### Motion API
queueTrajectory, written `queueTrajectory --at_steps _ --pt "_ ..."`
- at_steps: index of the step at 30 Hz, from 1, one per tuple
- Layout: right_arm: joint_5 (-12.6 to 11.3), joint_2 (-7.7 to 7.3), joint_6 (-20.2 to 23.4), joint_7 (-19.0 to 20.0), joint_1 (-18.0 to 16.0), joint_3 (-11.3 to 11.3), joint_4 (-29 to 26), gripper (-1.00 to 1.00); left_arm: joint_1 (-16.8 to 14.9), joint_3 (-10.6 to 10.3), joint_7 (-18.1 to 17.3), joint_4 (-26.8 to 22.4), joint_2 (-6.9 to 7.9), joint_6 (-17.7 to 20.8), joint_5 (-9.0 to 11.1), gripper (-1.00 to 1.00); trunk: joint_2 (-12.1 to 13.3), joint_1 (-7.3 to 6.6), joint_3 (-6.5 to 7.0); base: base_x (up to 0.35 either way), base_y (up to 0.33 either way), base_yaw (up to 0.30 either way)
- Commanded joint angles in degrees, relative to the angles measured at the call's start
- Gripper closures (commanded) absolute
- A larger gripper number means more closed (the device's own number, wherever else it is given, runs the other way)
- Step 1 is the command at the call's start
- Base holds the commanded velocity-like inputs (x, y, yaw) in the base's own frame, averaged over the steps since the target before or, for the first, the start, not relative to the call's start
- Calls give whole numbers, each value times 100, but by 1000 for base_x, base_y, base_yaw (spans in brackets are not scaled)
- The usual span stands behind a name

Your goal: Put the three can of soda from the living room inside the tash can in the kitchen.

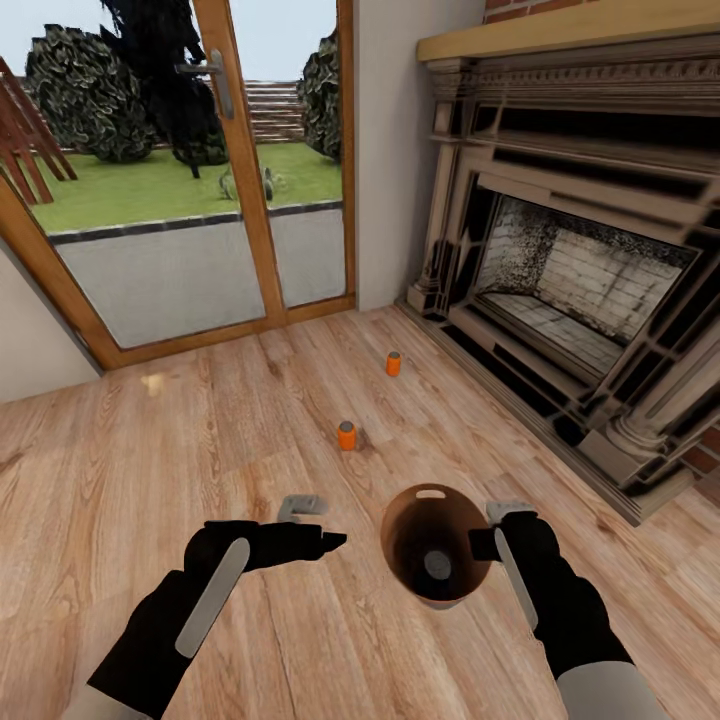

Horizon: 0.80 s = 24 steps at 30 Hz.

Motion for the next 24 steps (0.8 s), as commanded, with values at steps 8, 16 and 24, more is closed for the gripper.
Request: queueTrajectory --at_steps 8,16,24 --pt "-105 -117 23 292 1 -61 -38 100 7 326 153 16 7 -19 -20 -100 0 0 0 0 0 0" --pt "-105 -131 26 319 2 -66 -45 100 8 370 517 253 -28 -46 -29 -100 0 0 0 0 0 0" --pt "-105 -188 27 331 16 -74 -46 100 8 352 814 476 -44 -89 -36 -100 0 0 0 10 0 0"
